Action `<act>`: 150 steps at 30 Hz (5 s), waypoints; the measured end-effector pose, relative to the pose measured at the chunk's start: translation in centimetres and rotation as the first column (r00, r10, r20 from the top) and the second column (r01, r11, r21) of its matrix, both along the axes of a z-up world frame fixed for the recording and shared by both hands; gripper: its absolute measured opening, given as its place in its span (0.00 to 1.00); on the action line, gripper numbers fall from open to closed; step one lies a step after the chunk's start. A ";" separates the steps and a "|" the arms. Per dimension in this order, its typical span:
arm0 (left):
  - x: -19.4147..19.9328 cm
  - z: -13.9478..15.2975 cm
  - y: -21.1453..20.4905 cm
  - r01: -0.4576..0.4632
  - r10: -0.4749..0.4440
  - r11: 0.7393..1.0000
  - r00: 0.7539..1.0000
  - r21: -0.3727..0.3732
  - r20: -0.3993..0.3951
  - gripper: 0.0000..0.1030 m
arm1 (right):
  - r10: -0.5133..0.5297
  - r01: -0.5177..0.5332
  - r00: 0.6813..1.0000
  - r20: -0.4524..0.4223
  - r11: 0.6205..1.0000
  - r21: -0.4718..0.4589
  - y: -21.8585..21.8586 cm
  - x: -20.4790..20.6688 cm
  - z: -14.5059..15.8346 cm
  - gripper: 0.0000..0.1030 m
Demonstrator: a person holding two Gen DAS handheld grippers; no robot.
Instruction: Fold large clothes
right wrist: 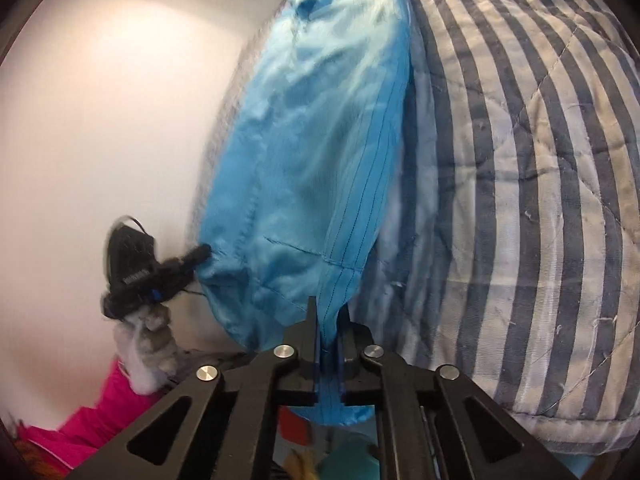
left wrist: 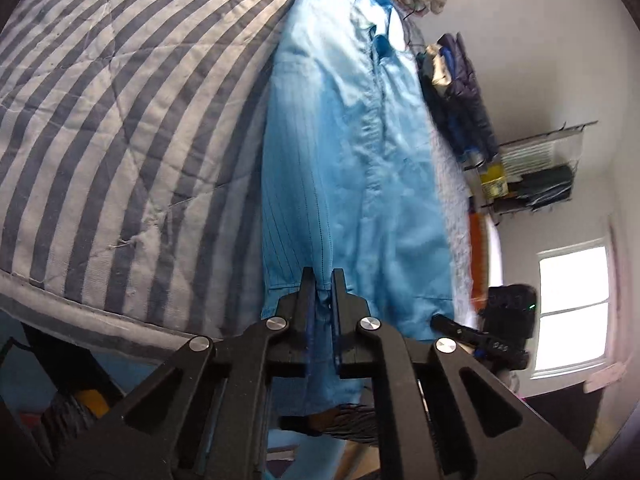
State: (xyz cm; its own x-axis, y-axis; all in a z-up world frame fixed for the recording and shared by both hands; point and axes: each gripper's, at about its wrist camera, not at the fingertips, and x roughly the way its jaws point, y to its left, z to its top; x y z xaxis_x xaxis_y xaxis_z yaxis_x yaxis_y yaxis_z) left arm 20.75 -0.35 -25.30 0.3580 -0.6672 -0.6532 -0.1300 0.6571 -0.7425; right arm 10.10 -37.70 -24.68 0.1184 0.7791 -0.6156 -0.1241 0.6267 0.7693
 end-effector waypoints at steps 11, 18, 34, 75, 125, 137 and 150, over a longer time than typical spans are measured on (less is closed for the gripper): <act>4.6 6.1 0.5 -0.037 0.043 0.997 0.996 -0.073 0.083 0.03 | -0.080 0.070 0.988 0.131 0.995 0.077 -0.2 3.6 5.8 0.01; 9.4 8.9 0.4 -0.052 0.056 0.998 0.990 -0.031 0.126 0.03 | -0.101 0.093 0.971 0.218 0.995 0.044 0.9 8.8 9.2 0.01; 22.1 5.2 1.0 -0.116 0.107 0.987 0.991 0.110 0.081 0.02 | -0.176 0.211 0.957 0.229 0.967 -0.139 2.1 22.4 7.2 0.01; 22.8 1.3 2.2 0.020 -0.049 0.966 0.993 0.258 0.105 0.65 | 0.062 0.083 0.931 0.359 0.923 -0.375 5.0 28.5 5.1 0.25; 20.2 2.8 0.1 -0.050 -0.068 0.868 0.974 0.495 0.218 0.04 | 0.100 0.018 0.957 0.272 0.916 -0.400 1.1 19.3 2.9 0.21; 24.8 1.2 -4.3 0.051 -0.196 0.842 0.957 0.537 0.216 0.04 | 0.221 0.007 0.875 0.430 0.883 -0.469 6.7 23.6 4.3 0.21; 25.8 0.0 -2.0 -0.028 -0.127 0.817 0.966 0.576 0.226 0.04 | 0.124 0.118 0.919 0.374 0.819 -0.562 5.6 25.5 1.8 0.15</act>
